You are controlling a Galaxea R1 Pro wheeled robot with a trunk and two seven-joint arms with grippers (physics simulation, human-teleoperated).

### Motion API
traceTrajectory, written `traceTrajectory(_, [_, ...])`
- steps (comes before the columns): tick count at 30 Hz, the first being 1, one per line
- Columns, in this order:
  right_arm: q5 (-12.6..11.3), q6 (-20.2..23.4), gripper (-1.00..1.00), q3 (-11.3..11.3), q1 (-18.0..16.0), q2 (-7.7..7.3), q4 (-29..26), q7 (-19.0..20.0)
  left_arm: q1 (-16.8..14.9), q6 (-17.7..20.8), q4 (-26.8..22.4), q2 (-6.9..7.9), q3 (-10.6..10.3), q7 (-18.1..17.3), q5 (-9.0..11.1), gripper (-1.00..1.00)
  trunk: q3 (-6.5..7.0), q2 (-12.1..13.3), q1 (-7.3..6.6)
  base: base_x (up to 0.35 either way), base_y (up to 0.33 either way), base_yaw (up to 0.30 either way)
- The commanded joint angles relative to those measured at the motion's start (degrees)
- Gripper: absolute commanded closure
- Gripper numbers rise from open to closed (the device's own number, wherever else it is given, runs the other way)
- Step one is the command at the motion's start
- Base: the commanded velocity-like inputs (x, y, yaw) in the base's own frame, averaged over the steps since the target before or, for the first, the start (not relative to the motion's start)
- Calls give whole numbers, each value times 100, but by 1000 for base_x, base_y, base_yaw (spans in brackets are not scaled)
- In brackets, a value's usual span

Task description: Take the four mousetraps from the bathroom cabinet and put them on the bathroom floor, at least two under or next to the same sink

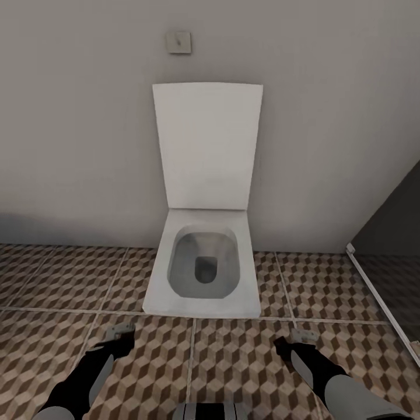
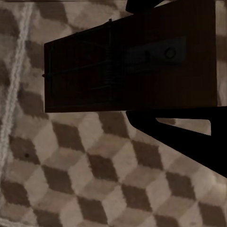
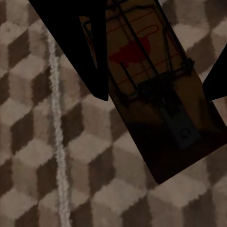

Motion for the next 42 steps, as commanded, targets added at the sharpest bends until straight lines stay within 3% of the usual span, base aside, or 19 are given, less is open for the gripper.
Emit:
traceTrajectory(1, [-51, 30, 100, 49, 0, -2, -14, -42, 0, -36, -9, 0, -9, 44, 53, 100, -4, -2, -1, 0, 0, 0])
traceTrajectory(27, [-44, 15, 100, 41, 0, -6, -14, -69, 0, -184, -11, -2, -19, 48, 52, 100, -4, -2, -1, 0, 0, 0])
traceTrajectory(42, [-38, 15, 100, 49, 0, -11, -14, -44, 0, -186, -15, 6, -17, 49, 52, 100, -4, -2, -1, 0, 109, 0])
